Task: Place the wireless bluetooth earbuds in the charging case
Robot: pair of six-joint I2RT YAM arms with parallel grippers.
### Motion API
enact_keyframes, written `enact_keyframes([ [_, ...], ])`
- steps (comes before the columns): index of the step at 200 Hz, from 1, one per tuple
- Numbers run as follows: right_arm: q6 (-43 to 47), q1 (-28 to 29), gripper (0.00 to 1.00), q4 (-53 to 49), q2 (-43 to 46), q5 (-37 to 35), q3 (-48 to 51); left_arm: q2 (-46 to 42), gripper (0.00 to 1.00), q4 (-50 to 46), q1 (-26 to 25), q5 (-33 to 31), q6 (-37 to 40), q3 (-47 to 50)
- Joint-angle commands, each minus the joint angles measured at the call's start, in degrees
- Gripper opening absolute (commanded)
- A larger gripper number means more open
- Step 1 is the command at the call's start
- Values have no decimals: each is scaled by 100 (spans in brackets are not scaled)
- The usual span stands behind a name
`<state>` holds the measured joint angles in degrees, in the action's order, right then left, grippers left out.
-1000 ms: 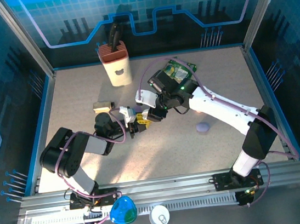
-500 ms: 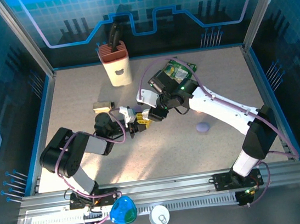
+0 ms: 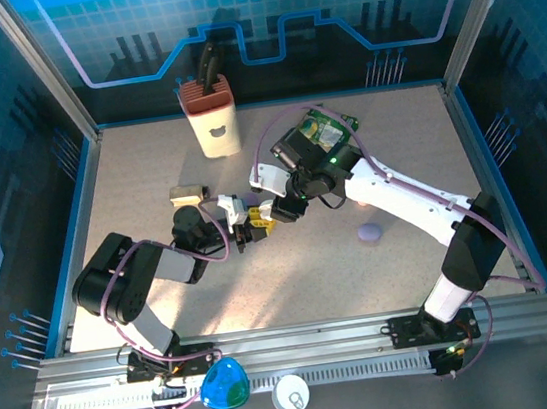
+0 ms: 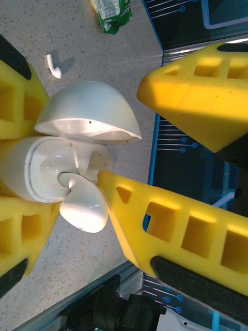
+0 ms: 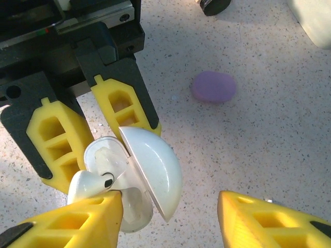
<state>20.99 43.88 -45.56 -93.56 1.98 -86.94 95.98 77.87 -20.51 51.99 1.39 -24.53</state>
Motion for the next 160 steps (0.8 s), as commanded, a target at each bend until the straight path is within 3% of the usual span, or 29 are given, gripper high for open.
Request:
enact_keyframes([
  [1,66,81,54,-217,58,206,73,-89,12,248,17,90,-95,-53],
  [48,-22,81,57,-154,4,391,-21,-71,12,247,17,92,-112,-62],
  [160,-289,-105,57,-254,201,4,86,-97,12,245,22,92,-104,-43],
])
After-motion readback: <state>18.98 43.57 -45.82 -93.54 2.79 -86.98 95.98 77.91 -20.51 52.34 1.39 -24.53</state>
